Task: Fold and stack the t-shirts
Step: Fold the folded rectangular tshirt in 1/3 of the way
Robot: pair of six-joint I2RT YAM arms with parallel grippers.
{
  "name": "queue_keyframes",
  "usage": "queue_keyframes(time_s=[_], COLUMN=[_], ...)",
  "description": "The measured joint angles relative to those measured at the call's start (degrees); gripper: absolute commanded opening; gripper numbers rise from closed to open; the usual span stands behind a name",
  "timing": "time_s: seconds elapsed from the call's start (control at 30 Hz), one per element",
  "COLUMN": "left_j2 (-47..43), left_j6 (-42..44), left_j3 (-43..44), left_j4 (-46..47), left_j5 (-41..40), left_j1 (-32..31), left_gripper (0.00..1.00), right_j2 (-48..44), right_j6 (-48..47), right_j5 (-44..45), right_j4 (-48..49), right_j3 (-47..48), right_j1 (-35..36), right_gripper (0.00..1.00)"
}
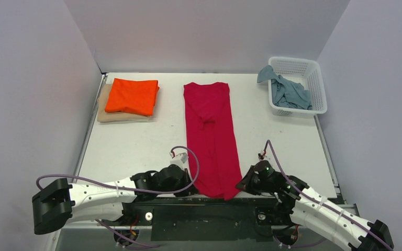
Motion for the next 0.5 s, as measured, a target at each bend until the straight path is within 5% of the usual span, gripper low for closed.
queue_keyframes(time_s=[0.3, 0.5], left_j2=[0.85, 9.40], left_j6=[7.34, 13.55], left_j3=[5.35, 13.53], left_j4=[0.26, 2.25], left_j5=[3.43, 8.74], left_j1=[17.05, 26.21], left_gripper=[0.00, 0.00], right_j2=[18.01, 31.08], right_j6=[-8.66, -14.82], right_j5=[4.22, 4.52], right_j4=[2.75, 4.63], right_j3=[17.81, 27.21], right_j1=[-5.86, -9.99], right_gripper=[0.00, 0.00])
